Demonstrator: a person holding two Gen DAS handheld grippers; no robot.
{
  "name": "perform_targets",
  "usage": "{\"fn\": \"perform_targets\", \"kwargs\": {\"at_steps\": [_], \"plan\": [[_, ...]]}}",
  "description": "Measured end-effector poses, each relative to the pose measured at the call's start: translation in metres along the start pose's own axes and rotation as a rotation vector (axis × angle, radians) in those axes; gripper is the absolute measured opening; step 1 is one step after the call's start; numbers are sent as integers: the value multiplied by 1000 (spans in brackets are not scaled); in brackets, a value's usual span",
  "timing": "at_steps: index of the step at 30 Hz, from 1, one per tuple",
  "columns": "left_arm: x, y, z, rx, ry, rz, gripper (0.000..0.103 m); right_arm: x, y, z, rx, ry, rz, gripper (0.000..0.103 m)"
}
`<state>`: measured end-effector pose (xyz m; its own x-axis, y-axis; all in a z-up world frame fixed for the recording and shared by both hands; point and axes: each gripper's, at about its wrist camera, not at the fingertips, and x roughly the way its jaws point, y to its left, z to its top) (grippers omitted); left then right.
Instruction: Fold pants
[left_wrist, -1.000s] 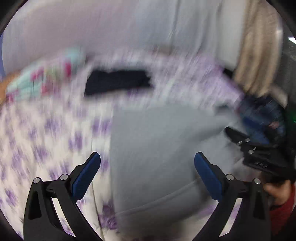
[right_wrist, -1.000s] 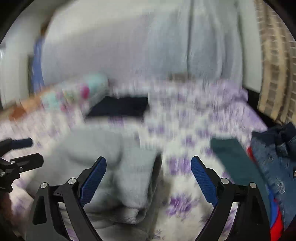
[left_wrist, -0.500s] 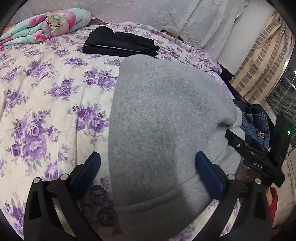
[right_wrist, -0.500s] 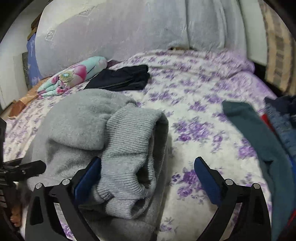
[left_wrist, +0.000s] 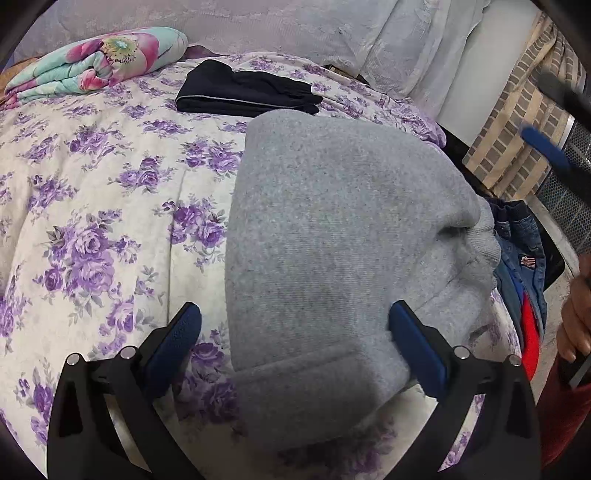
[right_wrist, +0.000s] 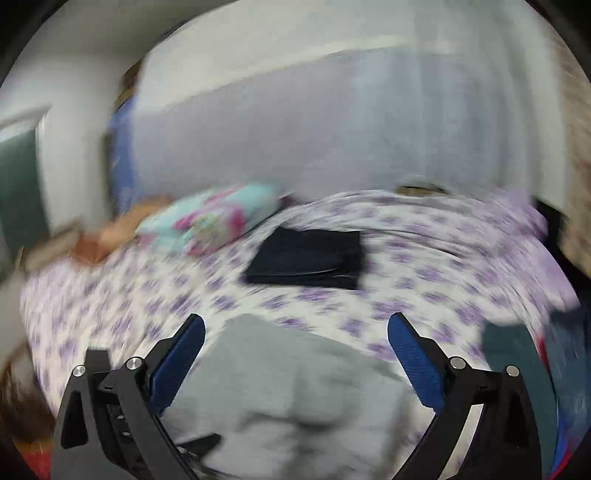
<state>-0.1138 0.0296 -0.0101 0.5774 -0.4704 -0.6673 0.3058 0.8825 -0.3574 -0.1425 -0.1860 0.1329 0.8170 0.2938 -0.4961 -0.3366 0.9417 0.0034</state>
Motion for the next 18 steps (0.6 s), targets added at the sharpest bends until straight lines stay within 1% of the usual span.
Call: {"fn": "perform_targets", "kwargs": {"at_steps": [1, 3, 4, 5, 6, 7, 9, 11, 12, 13, 14, 16, 17, 18], "plan": [[0, 0, 0, -1, 1, -1, 99, 22, 8, -2, -26, 54, -5, 100], [0, -1, 0, -2, 0, -2, 99, 91, 11, -23, -51, 256, -8, 100], [-1, -1, 0, -2, -1, -2, 99, 115, 9, -36, -57, 328, -17, 100], [0, -1, -1, 0, 1, 3, 99, 135, 8, -50, -81, 356, -18, 100], [0, -2, -1, 3, 5, 8, 99, 133, 6, -50, -67, 335, -5, 100], [0, -3, -1, 4, 6, 7, 99, 127, 4, -44, -42, 336, 0, 100], [-1, -1, -1, -2, 3, -5, 99, 114, 4, -39, -47, 308, -5, 100], [-1, 1, -1, -11, 4, -16, 99, 83, 5, -37, -66, 221, -58, 100], [-1, 2, -1, -13, 3, -19, 99, 59, 3, -37, -71, 159, -83, 100], [-1, 2, -2, -14, 4, -21, 99, 44, -1, -38, -69, 118, -89, 100], [-1, 2, -2, -15, 4, -22, 99, 18, -10, -43, -43, 63, -97, 100], [-1, 2, -2, -16, 4, -23, 99, 4, -28, -51, 25, 49, -115, 100], [-1, 2, -1, -19, 4, -26, 99, 8, -40, -64, 69, 87, -123, 100], [-1, 2, -1, -21, 5, -28, 99, 27, -50, -80, 92, 181, -126, 100]]}}
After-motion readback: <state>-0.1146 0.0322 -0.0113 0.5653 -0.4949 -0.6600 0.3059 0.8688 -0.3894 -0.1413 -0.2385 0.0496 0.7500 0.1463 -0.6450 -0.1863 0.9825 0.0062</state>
